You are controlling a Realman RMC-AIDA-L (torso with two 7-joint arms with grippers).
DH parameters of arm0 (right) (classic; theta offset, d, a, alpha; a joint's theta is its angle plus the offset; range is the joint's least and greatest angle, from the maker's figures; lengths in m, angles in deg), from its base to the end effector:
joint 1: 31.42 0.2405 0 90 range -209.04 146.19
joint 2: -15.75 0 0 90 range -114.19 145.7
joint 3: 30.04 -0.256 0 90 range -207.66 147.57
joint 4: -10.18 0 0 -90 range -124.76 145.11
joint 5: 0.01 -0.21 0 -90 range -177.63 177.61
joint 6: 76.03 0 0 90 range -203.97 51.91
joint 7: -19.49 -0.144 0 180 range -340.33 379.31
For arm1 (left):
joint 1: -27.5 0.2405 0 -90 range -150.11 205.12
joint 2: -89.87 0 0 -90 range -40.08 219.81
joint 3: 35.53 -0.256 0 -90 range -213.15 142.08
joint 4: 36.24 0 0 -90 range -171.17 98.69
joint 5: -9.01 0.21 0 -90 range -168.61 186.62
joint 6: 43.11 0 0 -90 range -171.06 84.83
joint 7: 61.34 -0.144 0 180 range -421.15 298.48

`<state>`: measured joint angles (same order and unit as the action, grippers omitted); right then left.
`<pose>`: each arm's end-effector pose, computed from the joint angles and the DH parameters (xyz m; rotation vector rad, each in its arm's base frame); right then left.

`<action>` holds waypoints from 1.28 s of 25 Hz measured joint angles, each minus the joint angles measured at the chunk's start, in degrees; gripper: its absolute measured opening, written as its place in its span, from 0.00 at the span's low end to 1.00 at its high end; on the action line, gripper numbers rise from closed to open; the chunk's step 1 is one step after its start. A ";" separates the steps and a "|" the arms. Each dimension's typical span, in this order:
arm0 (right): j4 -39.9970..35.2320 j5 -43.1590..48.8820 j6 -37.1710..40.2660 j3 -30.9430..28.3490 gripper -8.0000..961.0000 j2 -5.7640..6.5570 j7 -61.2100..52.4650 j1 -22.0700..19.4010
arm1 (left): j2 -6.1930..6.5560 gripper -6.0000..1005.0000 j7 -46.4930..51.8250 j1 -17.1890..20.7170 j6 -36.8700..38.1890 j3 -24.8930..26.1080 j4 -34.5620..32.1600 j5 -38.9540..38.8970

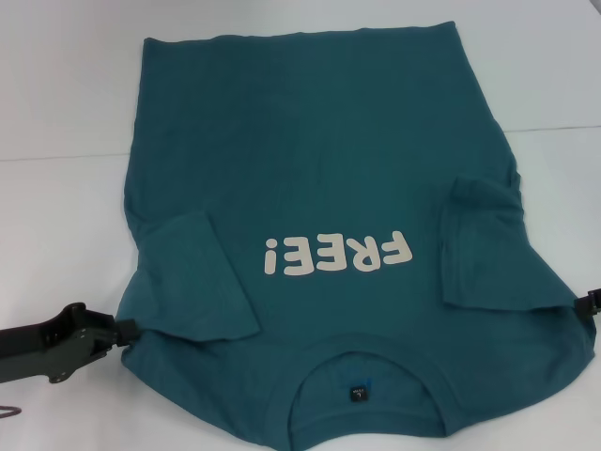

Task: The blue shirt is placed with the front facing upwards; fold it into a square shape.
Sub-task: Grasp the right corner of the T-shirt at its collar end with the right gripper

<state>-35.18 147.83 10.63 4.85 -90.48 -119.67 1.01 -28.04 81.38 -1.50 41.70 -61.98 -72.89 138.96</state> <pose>0.3501 0.3442 0.1149 -2.0502 1.7652 -0.0037 -0.3198 0.3200 0.0148 -1.9021 -2.1936 -0.7093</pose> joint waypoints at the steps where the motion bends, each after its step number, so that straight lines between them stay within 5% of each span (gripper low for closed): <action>1: 0.00 0.18 -0.45 0.27 0.83 -0.14 0.07 0.03 | -0.01 0.01 -0.01 0.00 0.00 0.00 0.00 -0.01; 32: 0.48 5.61 -5.51 5.89 0.82 -3.23 -2.09 3.65 | -0.04 0.01 -0.34 0.27 0.00 0.61 0.52 -0.50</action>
<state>-34.70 153.45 5.12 10.74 -93.71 -121.76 4.66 -28.08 81.04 -1.23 41.70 -61.37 -72.37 138.46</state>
